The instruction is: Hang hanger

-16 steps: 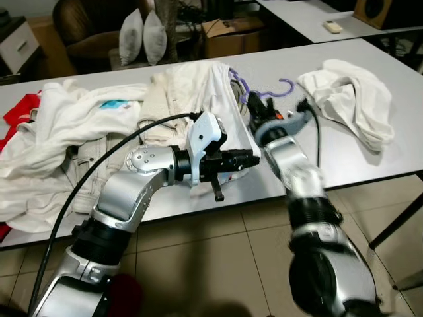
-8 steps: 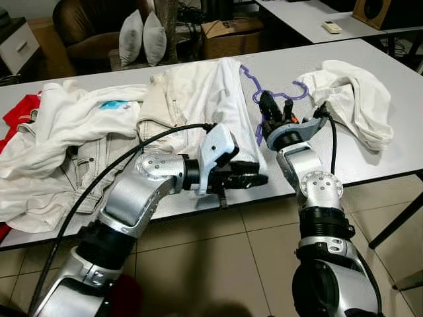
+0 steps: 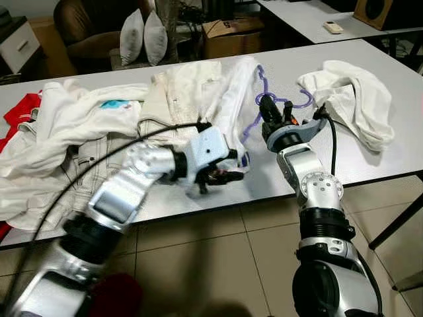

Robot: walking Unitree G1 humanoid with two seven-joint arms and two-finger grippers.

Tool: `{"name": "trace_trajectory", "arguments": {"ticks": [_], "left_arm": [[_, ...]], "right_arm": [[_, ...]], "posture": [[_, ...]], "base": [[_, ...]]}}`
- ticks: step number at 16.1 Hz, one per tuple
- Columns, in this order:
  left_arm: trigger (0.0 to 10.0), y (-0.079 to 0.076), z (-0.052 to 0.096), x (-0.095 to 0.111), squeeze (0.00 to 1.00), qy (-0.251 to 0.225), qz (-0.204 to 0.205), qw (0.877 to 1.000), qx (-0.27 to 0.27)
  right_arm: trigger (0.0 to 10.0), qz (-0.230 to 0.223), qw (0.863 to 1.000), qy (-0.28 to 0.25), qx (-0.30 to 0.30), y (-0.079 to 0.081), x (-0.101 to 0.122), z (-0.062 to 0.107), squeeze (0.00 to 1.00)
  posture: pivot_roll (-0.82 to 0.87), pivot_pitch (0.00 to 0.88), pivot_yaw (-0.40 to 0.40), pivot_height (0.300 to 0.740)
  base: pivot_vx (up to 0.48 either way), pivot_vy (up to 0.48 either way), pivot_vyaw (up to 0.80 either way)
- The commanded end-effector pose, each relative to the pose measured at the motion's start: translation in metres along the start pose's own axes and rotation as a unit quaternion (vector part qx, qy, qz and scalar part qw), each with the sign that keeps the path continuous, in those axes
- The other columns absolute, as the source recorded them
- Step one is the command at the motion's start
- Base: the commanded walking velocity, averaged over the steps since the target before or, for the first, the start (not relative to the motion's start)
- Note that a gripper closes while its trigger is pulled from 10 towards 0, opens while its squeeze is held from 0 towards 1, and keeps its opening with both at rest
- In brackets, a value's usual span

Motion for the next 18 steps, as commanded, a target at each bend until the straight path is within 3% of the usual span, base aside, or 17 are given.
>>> {"name": "trace_trajectory", "arguments": {"ticks": [1,3,4,5,8,10,11,12,13,15,16,18], "left_arm": [[10.0,0.003,0.005,0.013,1.0,-0.006,-0.031,0.999,-0.013],[10.0,0.008,0.012,0.032,1.0,-0.051,-0.012,0.999,-0.013],[10.0,0.011,0.016,0.04,0.9,-0.074,-0.002,0.997,-0.014],[10.0,0.008,0.021,0.038,0.0,-0.065,-0.013,0.997,-0.032],[10.0,-0.003,0.027,0.019,0.0,0.005,-0.07,0.994,-0.08],[10.0,0.018,0.03,0.014,0.0,0.002,-0.034,0.999,0.001],[10.0,0.033,0.035,0.009,0.0,-0.006,0.002,0.998,0.068],[10.0,0.039,0.04,0.005,0.0,-0.008,0.015,0.995,0.101],[10.0,0.047,0.051,-0.01,0.0,0.001,0.062,0.985,0.162],[10.0,0.045,0.085,-0.05,0.0,0.042,0.152,0.954,0.257],[10.0,0.041,0.096,-0.062,0.0,0.061,0.172,0.942,0.281],[10.0,0.03,0.109,-0.074,0.0,0.071,0.2,0.925,0.316]], "right_arm": [[10.0,-0.006,1.0,0.006,-0.004,-0.003,-0.007,0.002,0.0],[10.0,0.0,1.0,0.004,-0.006,-0.005,-0.003,0.004,0.0],[10.0,0.008,1.0,0.001,-0.009,-0.006,-0.001,0.005,0.0],[10.0,0.019,1.0,0.0,-0.013,-0.009,0.001,0.007,0.0],[10.0,0.038,0.999,-0.002,-0.014,-0.009,0.004,0.009,0.0],[10.0,0.071,0.997,0.0,-0.01,-0.007,0.005,0.012,0.0],[10.0,0.103,0.995,0.009,-0.003,-0.003,0.006,0.018,0.0],[10.0,0.12,0.993,0.015,0.0,-0.001,0.006,0.022,0.0],[10.0,0.166,0.986,0.026,0.012,0.007,0.008,0.033,0.0],[10.0,0.237,0.968,0.057,0.057,0.03,0.008,0.065,0.0],[10.0,0.266,0.96,0.066,0.062,0.032,0.008,0.077,0.0],[10.0,0.28,0.954,0.071,0.078,0.039,0.01,0.101,0.0]], "posture": [[-0.13,0.0,0.058,0.74],[-0.12,0.0,0.057,0.74],[-0.12,0.0,0.057,0.74],[-0.12,0.0,0.06,0.74],[-0.13,0.0,0.07,0.74],[-0.14,0.0,0.078,0.74],[-0.14,0.0,0.076,0.74],[-0.14,0.0,0.075,0.74],[-0.14,0.0,0.072,0.74],[-0.14,0.0,0.069,0.74],[-0.15,0.0,0.066,0.74],[-0.15,0.0,0.06,0.74]], "base": [[0.0,0.0,0.0],[0.0,0.0,0.0],[0.0,0.0,0.0],[0.0,0.0,0.0],[0.0,0.0,0.0],[0.0,0.0,0.0],[0.0,0.0,0.0],[0.0,0.0,0.0],[0.0,0.0,0.8],[0.0,0.0,0.8],[0.0,0.0,0.8],[0.0,0.0,0.8]]}}
Point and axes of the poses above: a point about 5 cm out from each wrist's last joint towards the gripper, its own z axis pointing back from the gripper into the wrist, its own x axis along the axis of the wrist's last joint, y = z × x, the point moved 5 cm from there along -z, pointing out of the wrist towards the gripper, and after that the axes turned 14 degrees about -z, right-handed, at the moved point
